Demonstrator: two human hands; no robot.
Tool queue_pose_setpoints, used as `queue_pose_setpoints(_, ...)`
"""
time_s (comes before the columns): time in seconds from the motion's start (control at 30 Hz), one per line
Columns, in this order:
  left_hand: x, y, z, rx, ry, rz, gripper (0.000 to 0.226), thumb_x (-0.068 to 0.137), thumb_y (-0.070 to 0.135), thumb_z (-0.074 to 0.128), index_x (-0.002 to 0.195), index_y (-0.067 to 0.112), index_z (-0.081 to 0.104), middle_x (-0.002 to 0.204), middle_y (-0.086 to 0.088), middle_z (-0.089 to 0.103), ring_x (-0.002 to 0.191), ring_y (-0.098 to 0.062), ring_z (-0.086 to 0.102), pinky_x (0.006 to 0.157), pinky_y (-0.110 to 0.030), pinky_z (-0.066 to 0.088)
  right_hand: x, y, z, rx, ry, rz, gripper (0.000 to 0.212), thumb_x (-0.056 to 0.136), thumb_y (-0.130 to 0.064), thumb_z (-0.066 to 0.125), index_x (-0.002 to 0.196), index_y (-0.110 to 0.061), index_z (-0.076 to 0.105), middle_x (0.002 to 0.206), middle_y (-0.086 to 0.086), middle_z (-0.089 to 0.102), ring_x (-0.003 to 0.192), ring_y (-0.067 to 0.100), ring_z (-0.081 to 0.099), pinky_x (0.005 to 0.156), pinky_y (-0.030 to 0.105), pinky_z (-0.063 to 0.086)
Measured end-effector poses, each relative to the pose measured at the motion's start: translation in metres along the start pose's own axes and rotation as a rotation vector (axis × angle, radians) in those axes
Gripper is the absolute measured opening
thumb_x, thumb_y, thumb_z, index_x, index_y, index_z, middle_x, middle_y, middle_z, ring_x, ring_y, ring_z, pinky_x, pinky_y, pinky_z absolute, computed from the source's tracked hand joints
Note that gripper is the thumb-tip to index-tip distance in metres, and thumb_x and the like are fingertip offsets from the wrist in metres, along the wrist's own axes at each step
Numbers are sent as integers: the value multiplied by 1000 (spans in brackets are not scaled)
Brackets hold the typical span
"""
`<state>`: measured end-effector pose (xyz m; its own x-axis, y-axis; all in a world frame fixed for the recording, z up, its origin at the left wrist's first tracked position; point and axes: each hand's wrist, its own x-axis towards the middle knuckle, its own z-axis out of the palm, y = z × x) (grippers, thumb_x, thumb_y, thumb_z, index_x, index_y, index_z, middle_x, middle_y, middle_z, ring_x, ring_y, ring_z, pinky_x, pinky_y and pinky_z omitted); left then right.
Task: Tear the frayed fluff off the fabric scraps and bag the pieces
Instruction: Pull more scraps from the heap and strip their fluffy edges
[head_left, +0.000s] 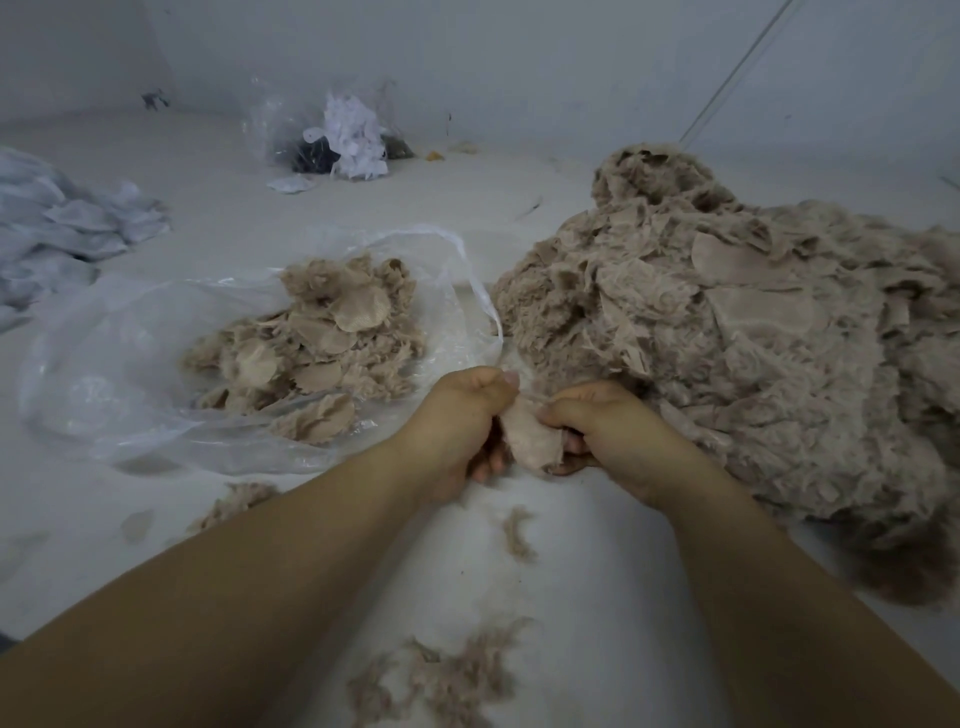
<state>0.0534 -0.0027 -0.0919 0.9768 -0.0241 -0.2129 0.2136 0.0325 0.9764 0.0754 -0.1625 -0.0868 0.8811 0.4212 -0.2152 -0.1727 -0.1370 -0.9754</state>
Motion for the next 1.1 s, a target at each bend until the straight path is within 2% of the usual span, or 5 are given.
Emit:
queue_pose_setpoints(0.17, 1, -1, -2, -148, 116, -1, 42, 102, 36, 50, 70, 9, 49, 46, -10, 50, 29, -21, 41, 29, -17, 25, -1, -3, 0, 123, 111, 24, 38, 96, -8, 54, 58, -12, 53, 43, -1, 37, 48, 18, 42, 45, 25, 52)
queue_pose_setpoints(0.27, -7, 2, -1, -1, -25, -11, 53, 81, 59, 63, 67, 8, 53, 53, -15, 56, 34, -23, 46, 31, -19, 32, -2, -3, 1, 147, 121, 16, 29, 97, -12, 54, 68, -11, 59, 46, -1, 37, 51, 17, 43, 46, 25, 51)
queue_pose_setpoints(0.6, -25, 7, -18, 248, -563, -34, 16, 75, 21, 76, 69, 7, 72, 52, -9, 63, 40, -13, 54, 44, -21, 47, -2, -3, 0, 177, 164, 9, 36, 97, -12, 54, 62, -12, 55, 48, -1, 41, 43, 10, 43, 48, 28, 53)
queue_pose_setpoints(0.8, -16, 5, -11, 60, -293, -32, 48, 83, 54, 64, 76, 6, 67, 61, -16, 57, 41, -23, 53, 33, -21, 41, -2, 3, -4, 61, 9, -51, 35, 97, -15, 57, 63, -7, 49, 46, -2, 45, 49, 13, 52, 50, 22, 49)
queue_pose_setpoints(1.1, -14, -1, -19, -87, -309, -29, 34, 98, 9, 51, 68, 1, 64, 55, -17, 57, 32, -20, 50, 28, -18, 32, 0, 1, -1, 87, 57, -36, 27, 96, -21, 58, 75, -6, 65, 48, -2, 52, 50, 14, 53, 49, 23, 51)
